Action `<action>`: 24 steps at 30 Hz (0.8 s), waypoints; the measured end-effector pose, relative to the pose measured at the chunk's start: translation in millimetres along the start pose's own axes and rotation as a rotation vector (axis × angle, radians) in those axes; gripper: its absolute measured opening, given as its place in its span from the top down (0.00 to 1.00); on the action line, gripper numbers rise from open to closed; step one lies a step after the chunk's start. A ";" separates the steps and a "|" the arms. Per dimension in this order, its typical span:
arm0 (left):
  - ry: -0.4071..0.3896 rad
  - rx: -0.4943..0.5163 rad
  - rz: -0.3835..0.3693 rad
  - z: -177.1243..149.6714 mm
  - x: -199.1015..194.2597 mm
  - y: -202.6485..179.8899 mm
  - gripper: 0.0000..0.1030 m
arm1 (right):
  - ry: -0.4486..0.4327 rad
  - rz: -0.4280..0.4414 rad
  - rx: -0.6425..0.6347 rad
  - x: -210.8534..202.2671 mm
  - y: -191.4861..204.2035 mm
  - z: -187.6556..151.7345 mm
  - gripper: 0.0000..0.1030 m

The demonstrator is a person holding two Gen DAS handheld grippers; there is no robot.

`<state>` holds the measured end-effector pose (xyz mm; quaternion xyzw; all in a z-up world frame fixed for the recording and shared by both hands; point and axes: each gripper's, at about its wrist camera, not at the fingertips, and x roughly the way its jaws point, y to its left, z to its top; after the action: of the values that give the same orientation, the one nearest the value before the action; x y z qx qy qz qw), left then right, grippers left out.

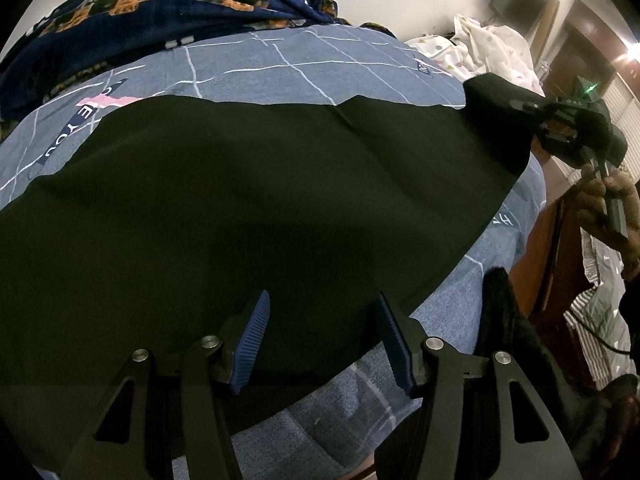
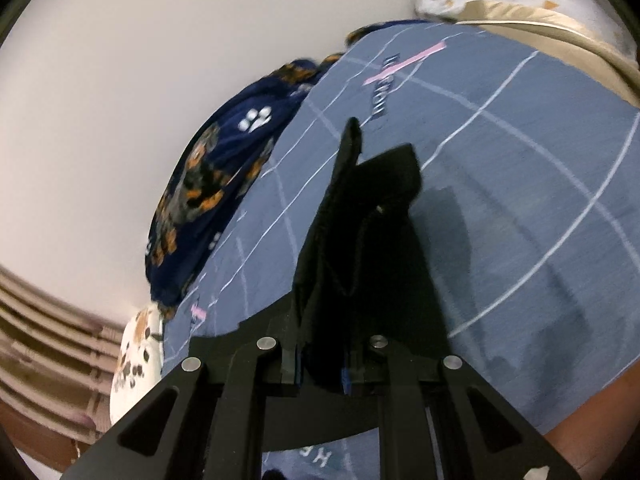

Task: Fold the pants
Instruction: 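Close the right gripper on the black trousers edge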

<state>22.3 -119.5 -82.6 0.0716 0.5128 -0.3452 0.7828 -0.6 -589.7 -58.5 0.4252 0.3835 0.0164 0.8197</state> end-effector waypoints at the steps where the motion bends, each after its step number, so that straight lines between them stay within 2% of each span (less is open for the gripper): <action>1: 0.000 0.000 0.000 0.0 0.0 0.0 0.46 | 0.017 0.007 -0.014 4.9 6.9 -5.8 0.86; 13: -0.003 -0.004 -0.005 -0.1 -1.0 0.9 0.46 | 0.167 0.017 -0.151 60.1 63.3 -66.2 0.86; 24: -0.008 -0.011 -0.014 -0.5 -1.9 1.2 0.46 | 0.238 0.014 -0.237 84.8 89.9 -100.4 0.86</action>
<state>22.3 -117.5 -81.5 0.0625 0.5121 -0.3483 0.7826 21.6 -433.8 -81.4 0.3231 0.4704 0.1177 0.8127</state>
